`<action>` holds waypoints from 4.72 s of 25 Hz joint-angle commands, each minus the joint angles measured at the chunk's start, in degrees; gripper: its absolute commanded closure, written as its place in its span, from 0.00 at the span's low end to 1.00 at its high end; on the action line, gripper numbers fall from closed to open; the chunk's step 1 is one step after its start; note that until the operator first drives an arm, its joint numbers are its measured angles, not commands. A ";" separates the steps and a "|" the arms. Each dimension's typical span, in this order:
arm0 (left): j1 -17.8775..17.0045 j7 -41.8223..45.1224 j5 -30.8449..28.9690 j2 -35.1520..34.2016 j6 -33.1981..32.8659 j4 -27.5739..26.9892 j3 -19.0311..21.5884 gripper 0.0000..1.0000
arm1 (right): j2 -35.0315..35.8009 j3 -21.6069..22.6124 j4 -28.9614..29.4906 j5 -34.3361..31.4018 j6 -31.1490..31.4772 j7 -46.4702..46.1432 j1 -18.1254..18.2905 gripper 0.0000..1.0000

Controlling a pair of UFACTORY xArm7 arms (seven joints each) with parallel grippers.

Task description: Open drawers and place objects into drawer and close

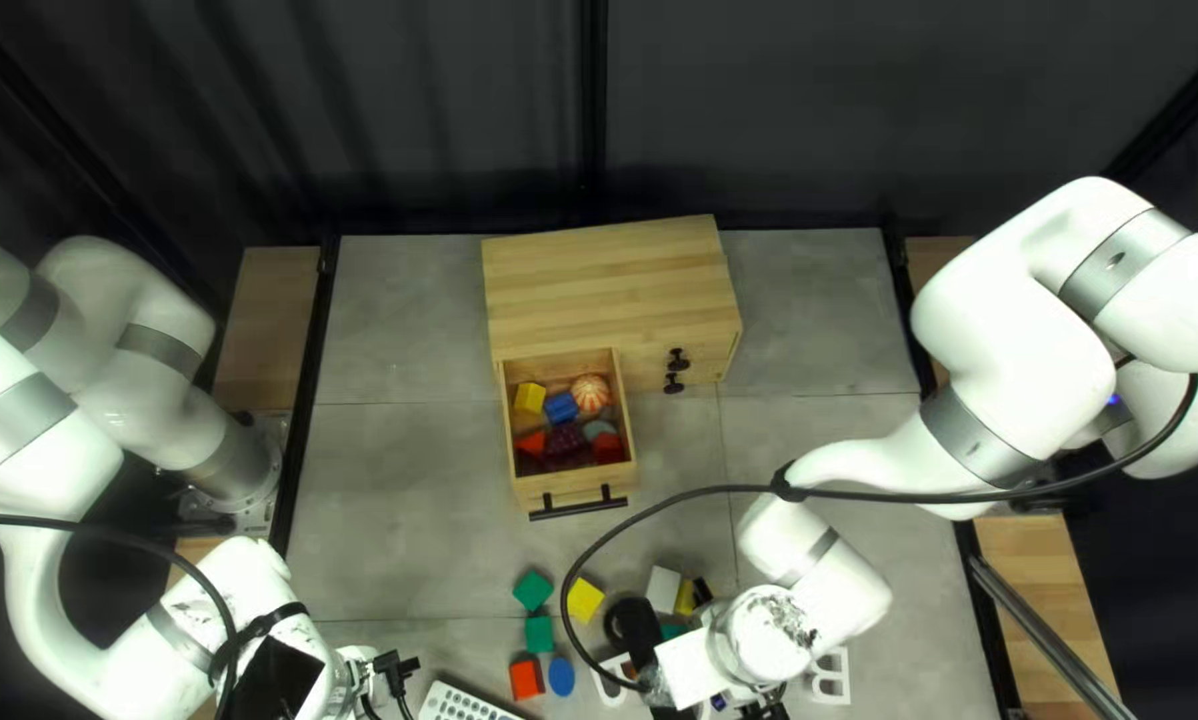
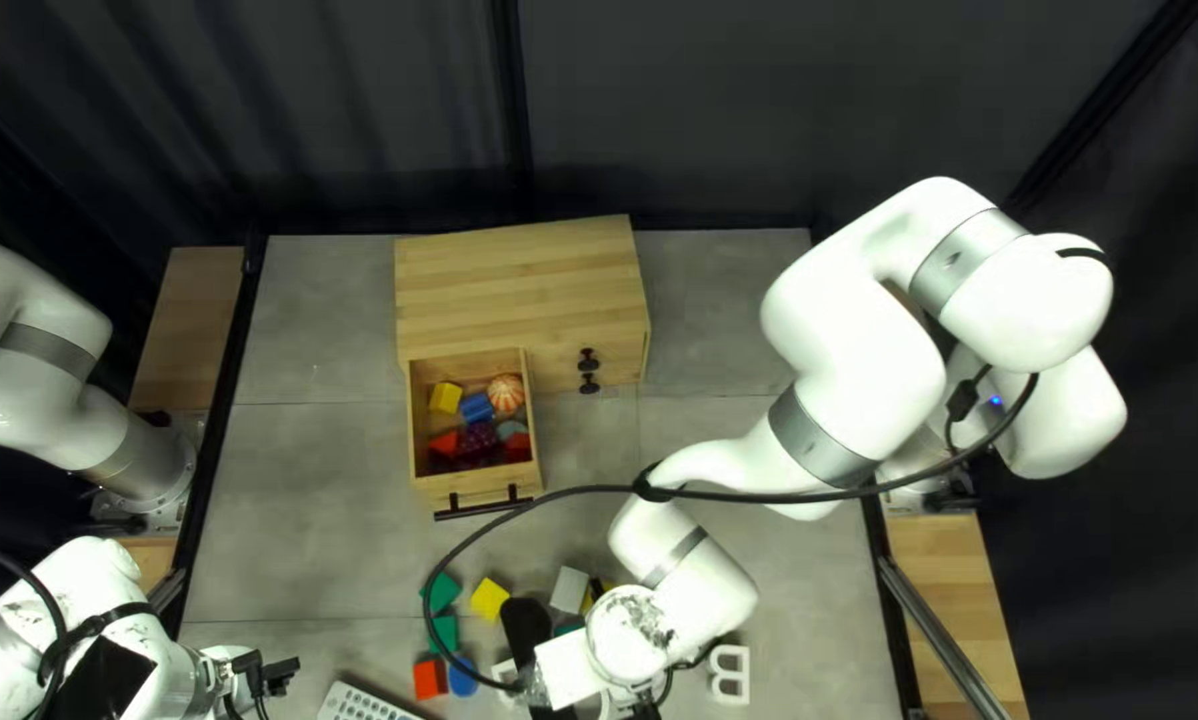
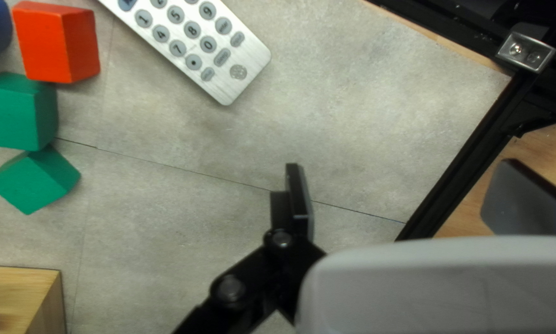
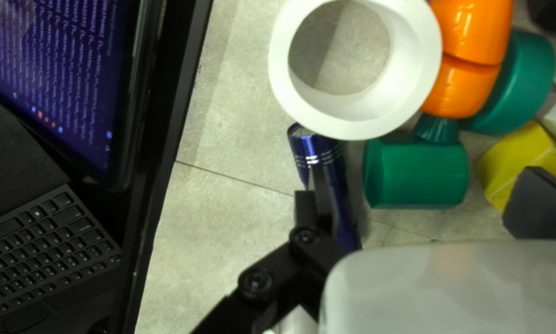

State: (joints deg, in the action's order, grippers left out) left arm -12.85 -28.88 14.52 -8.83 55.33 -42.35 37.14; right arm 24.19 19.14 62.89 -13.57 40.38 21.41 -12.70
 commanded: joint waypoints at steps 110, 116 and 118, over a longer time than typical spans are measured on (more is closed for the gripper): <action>0.00 0.00 0.00 0.00 0.00 0.00 0.00 0.00 | -7.88 -7.55 -10.60 -15.03 -1.31 63.79 -4.09 0.00; 0.00 0.00 0.00 0.00 0.00 0.00 0.00 0.00 | -8.05 -7.06 -9.77 -16.57 -2.03 58.42 -3.72 0.00; 0.00 0.00 0.00 0.00 0.00 0.00 0.00 0.00 | -7.95 -6.70 -9.54 -16.39 -2.51 55.83 -3.30 0.00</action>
State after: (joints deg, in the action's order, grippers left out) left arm -12.85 -28.88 14.52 -8.83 55.33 -42.35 37.14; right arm 16.08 11.99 52.89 -30.04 38.32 80.24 -16.55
